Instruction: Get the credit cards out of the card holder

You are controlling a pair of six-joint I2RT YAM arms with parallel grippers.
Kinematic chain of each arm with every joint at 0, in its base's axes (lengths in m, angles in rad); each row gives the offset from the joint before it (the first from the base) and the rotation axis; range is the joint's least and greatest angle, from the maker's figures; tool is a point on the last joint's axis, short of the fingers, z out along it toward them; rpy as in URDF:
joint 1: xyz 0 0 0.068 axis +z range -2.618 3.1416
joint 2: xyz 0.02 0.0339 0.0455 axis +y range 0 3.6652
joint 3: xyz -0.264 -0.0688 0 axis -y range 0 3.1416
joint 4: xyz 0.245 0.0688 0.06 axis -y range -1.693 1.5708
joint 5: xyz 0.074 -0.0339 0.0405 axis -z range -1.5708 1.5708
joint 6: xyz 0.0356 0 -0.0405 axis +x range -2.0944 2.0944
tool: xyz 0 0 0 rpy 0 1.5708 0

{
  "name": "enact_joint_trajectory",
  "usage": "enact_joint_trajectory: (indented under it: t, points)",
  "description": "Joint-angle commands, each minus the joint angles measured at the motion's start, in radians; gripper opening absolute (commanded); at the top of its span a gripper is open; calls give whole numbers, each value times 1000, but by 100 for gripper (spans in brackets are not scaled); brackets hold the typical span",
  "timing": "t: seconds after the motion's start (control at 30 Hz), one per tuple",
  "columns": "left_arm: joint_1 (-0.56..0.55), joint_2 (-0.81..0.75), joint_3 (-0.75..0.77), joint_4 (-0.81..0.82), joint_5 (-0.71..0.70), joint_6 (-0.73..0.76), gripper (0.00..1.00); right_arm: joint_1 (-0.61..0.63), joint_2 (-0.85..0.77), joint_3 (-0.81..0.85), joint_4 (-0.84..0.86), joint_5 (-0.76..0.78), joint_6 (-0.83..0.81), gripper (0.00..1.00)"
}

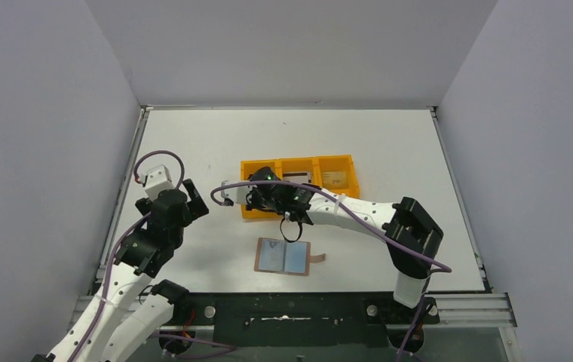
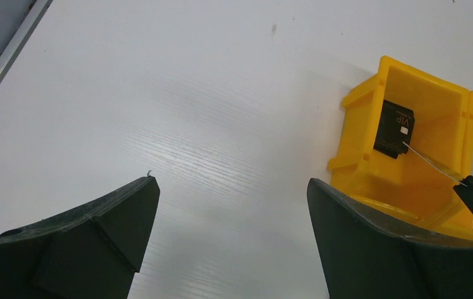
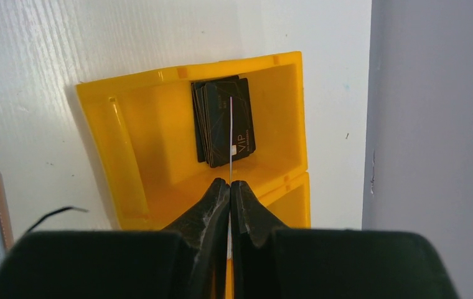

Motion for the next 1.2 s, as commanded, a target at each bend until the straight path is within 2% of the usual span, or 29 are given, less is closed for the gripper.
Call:
enact_joint_trajectory:
  t: [0.0,0.5,0.8,1.17]
  points:
    - [6,-11,45,7,-32,-16,91,-7,8,60,39,32,12,0]
    - [7,-103,51,-25,-104,-48,91,-59,159,167,29,67,78,0]
    - [9,-98,58,-34,-100,-52,91,-72,270,223,62,123,29,1]
    - [15,-180,56,-47,-140,-73,91,-98,313,205,150,93,-65,5]
